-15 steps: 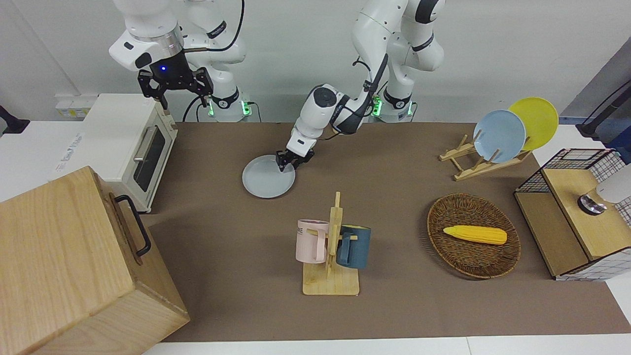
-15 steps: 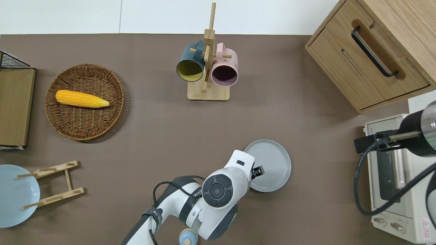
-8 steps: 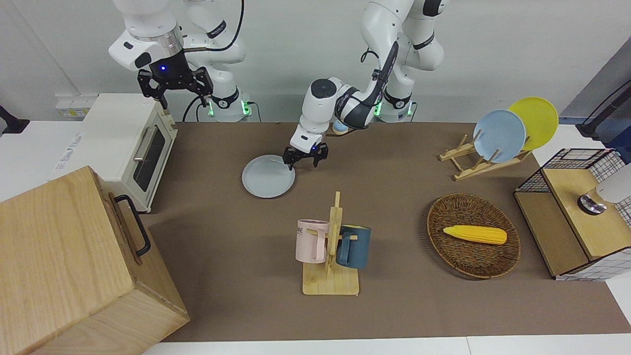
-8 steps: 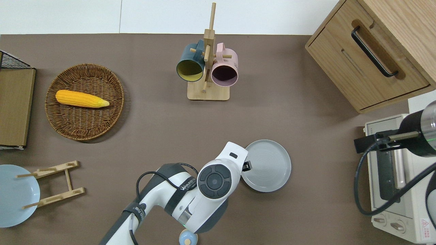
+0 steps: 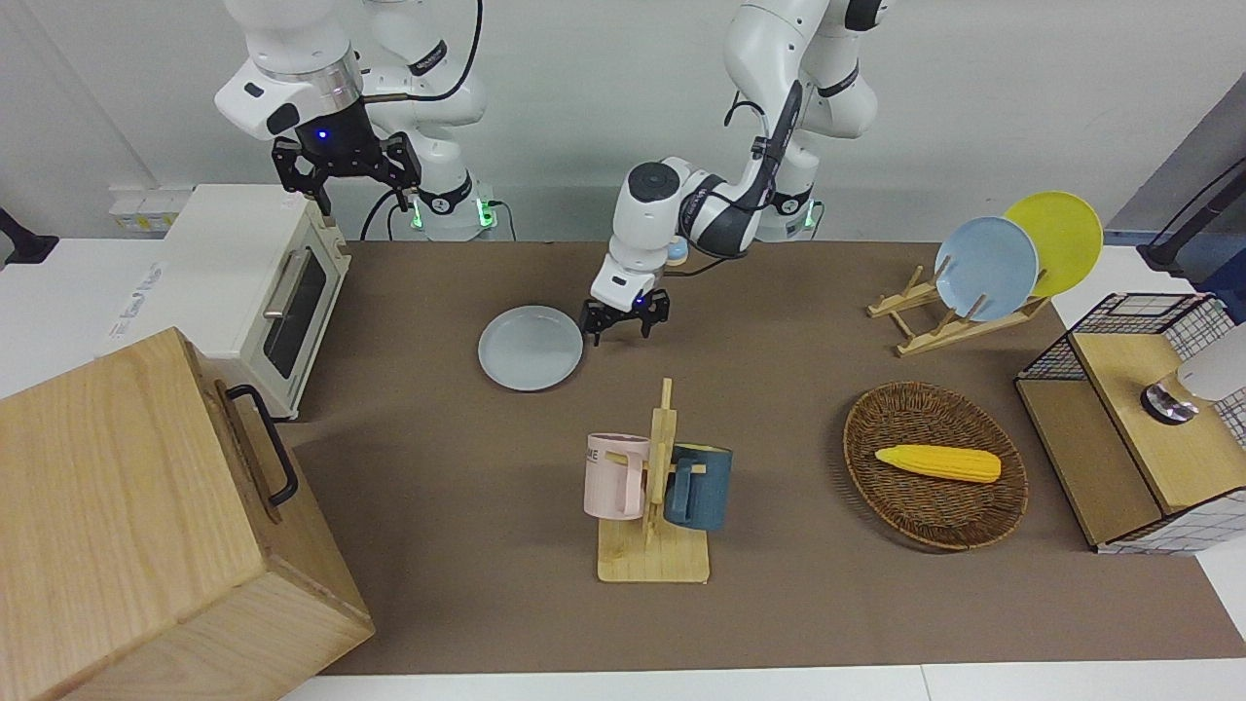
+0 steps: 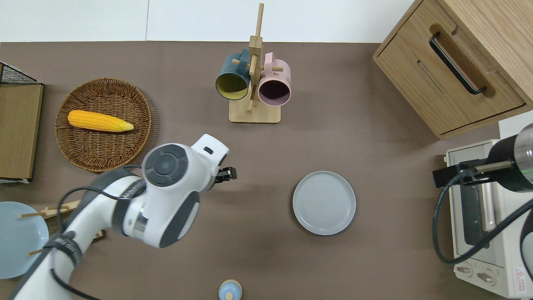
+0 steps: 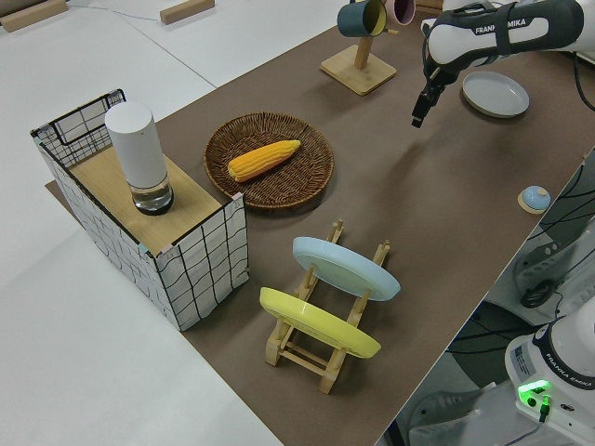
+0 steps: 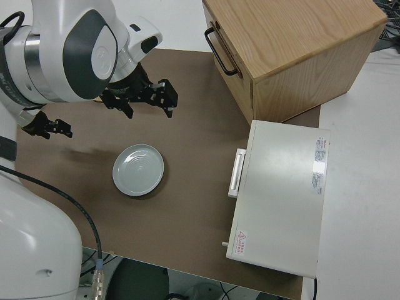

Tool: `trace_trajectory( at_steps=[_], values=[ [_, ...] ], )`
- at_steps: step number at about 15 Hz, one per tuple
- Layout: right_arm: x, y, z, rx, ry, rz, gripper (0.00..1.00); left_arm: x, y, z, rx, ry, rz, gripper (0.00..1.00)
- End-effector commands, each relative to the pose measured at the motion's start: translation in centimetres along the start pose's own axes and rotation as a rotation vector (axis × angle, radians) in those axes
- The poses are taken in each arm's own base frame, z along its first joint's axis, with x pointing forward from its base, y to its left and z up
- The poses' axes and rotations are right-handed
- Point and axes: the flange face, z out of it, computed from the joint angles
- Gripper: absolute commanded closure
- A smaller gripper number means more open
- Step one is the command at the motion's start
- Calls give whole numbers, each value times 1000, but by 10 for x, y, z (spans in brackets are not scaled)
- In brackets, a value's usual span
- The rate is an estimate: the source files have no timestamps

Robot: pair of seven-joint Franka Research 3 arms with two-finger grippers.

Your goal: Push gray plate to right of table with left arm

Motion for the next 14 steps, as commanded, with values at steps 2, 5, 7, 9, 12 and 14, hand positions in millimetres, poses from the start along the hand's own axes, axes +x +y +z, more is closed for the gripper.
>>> trace_trajectory(
  at_steps=[2,5,7,9,12,14],
  values=[
    [-5,3,-3,-10,-5,-1,5,13,-81,-67,43,17,72,5],
    [-5,3,-3,-10,-5,-1,5,19,-111,-99,54,16,76,5],
    [-5,3,-3,-10,-5,-1,5,26,-121,-136,64,-15,85,5],
    [-5,3,-3,-10,-5,-1,5,28,-134,-170,72,-53,88,5],
    [-5,3,-3,-12,-5,-1,5,27,-141,-222,67,-51,71,5],
    [-5,3,-3,-10,-5,-1,5,26,-148,-239,67,-59,55,5]
  ],
)
